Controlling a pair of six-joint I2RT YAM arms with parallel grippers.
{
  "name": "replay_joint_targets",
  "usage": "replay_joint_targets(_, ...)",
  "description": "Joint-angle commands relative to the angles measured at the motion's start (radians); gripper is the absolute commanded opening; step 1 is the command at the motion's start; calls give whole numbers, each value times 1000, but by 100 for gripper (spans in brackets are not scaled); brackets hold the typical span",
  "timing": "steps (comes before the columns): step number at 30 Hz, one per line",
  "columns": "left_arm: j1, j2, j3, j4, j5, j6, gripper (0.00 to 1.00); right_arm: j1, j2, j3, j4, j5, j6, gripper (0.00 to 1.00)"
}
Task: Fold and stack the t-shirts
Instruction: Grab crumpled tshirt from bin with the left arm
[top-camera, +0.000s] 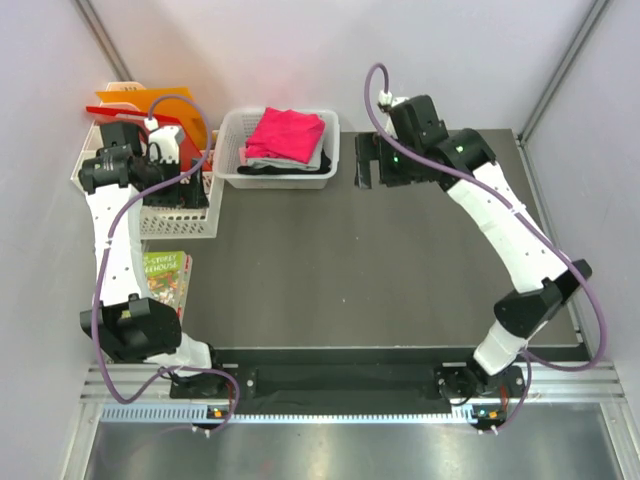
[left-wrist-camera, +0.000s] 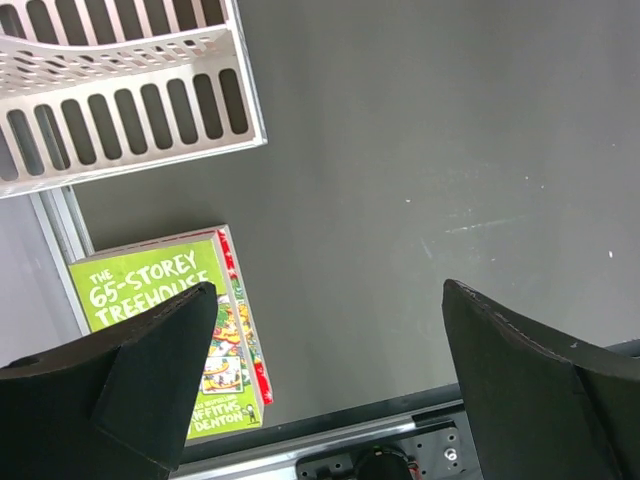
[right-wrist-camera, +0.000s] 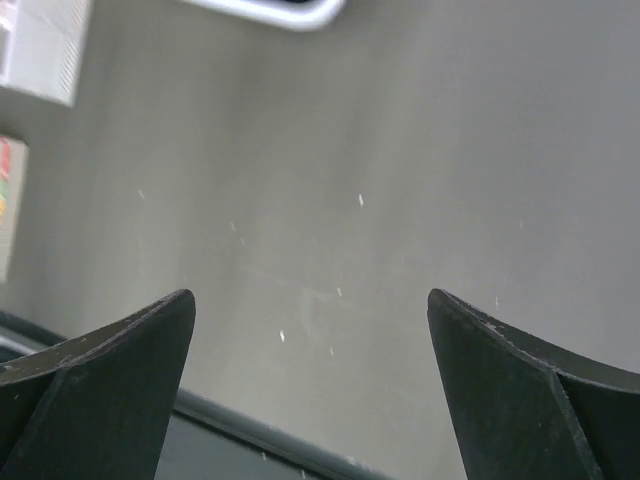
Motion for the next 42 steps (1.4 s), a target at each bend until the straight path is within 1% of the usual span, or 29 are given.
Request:
replay_joint_targets(1,0,10,-2,61,-16,25,99,2,76,142,26,-8,-35,100)
replay_joint_targets(3,0,7,-7,71,-19,10,99,-7,115,185,55,-35,-49,100)
replay_joint_targets(4,-2,9,-13,74,-18,4,99,-22,161,199,88,-55,-57,100)
replay_joint_targets(6,0,9,-13,74,-16,-10,99,-45,218,245,139,-130,-54,100)
replay_joint_targets(8,0,15,-11,74,-19,-15,99,-90,336,338,199,-219,-12,100)
replay_joint_targets(10,-2,23,-4,68,-26,-15,99,-125,443,389,253,-265,38,100)
replay_joint_targets(11,-2,29,1,64,-26,-13,99,-134,472,414,323,-313,57,100)
replay_joint_targets(14,-2,43,13,42,-29,-10,99,-162,575,440,462,-356,110,100)
replay_joint_targets(15,-2,40,10,42,-29,-6,99,-165,600,451,490,-365,123,98)
replay_joint_targets(16,-2,35,-7,42,-23,-3,99,-180,652,460,519,-380,155,93)
replay_joint_targets(17,0,23,-20,48,-18,2,99,-188,675,465,590,-423,172,91)
replay_joint_targets(20,0,-5,-85,70,-15,17,99,-197,732,463,711,-491,221,92)
replay_joint_targets(22,-2,-16,-111,76,-16,25,99,-180,741,463,747,-509,224,90)
replay_joint_targets(24,0,-31,-122,94,-18,20,99,-150,736,462,765,-508,207,90)
replay_joint_targets(25,0,-37,-129,109,-15,17,99,-142,738,457,771,-509,203,93)
replay_joint_targets(26,-2,-49,-136,131,-1,13,99,-134,736,451,791,-529,204,93)
replay_joint_targets(28,-2,-51,-152,212,25,-7,99,-116,735,433,802,-545,218,93)
replay_joint_targets(31,-13,-5,-125,356,25,-76,99,-99,691,387,768,-557,195,93)
replay_joint_targets(32,-14,48,-104,382,31,-95,99,-97,668,359,752,-557,183,93)
replay_joint_targets(33,-25,82,-58,412,33,-136,99,-93,640,325,747,-554,172,93)
replay_joint_targets(34,-34,119,-30,451,40,-151,99,-94,576,290,741,-551,149,93)
replay_joint_targets(35,-45,194,-1,464,45,-162,99,-91,542,209,732,-540,134,93)
replay_joint_targets(36,-75,234,66,470,46,-171,99,-90,504,174,722,-531,118,93)
replay_joint_targets(37,-95,275,102,467,37,-170,99,-90,430,103,712,-520,89,94)
replay_joint_targets(38,-115,361,143,461,25,-170,99,-87,392,68,692,-506,77,94)
replay_joint_targets(39,-153,403,226,453,22,-162,99,-88,352,36,679,-493,62,94)
replay_joint_targets(40,-171,444,269,446,7,-159,99,-88,269,-30,660,-480,37,95)
replay_joint_targets(41,-186,522,313,438,-3,-159,99,-88,228,-64,650,-459,25,96)
replay_joint_targets(42,-209,561,402,433,-10,-165,99,-87,185,-96,643,-444,16,96)
